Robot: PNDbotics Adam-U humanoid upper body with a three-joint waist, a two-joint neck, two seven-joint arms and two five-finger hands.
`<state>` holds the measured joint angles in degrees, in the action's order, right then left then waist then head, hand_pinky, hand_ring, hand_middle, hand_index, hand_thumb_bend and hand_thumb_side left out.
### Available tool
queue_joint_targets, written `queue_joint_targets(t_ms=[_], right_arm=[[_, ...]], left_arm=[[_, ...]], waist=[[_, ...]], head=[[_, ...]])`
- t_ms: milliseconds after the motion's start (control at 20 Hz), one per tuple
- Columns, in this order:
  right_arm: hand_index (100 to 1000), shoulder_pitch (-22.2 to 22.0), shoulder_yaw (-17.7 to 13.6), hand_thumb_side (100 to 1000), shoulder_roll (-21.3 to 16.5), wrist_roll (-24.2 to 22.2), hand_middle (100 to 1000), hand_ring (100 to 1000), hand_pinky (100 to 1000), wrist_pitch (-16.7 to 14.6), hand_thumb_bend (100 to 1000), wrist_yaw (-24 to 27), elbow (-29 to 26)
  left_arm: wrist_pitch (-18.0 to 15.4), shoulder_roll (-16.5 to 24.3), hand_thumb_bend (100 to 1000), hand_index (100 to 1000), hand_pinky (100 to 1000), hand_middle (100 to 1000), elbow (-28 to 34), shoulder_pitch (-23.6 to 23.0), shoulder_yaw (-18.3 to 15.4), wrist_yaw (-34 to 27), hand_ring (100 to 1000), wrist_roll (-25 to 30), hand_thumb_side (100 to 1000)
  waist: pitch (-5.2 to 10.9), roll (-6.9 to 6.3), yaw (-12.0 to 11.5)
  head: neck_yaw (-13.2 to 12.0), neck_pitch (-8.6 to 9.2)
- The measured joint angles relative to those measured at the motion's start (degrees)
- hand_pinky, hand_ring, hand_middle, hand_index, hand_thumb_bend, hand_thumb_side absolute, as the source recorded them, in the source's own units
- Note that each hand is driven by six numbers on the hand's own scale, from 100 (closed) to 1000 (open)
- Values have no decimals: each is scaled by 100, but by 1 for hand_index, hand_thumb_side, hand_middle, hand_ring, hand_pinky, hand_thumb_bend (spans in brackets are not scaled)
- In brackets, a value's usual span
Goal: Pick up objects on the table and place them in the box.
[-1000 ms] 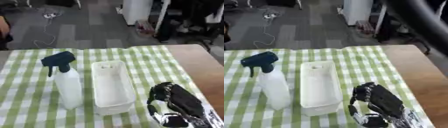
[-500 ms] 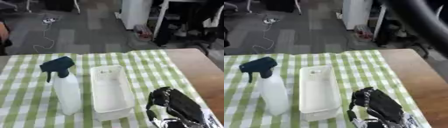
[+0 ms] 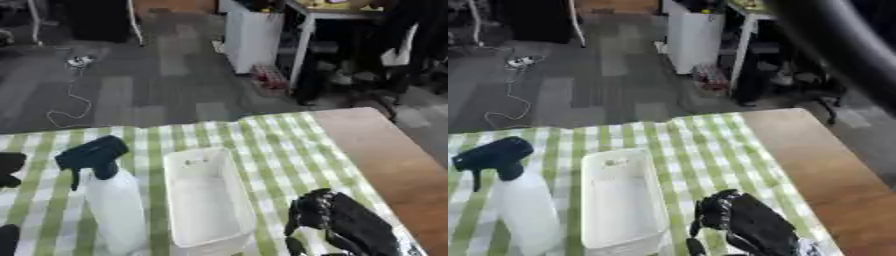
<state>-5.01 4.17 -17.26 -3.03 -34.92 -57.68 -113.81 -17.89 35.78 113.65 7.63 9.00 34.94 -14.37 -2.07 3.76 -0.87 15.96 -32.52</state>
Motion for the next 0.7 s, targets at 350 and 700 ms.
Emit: queue_joint_targets(t_ms=[350,700], right_arm=[[550,25,-33,860,-4,-12,465,439,387,4,100,56,0],[549,32,-33,863,-10,-36,465,439,387,-19,100,81,0]], left_arm=[[565,98,121,864,474,718,0,11,2,-136,553,559,1000],[796,323,121,861,480,722,0,266,-10,-328,556,791,1000]], waist=[[6,-14,28],[24,-34,41]], head=[[70,89],[125,273]])
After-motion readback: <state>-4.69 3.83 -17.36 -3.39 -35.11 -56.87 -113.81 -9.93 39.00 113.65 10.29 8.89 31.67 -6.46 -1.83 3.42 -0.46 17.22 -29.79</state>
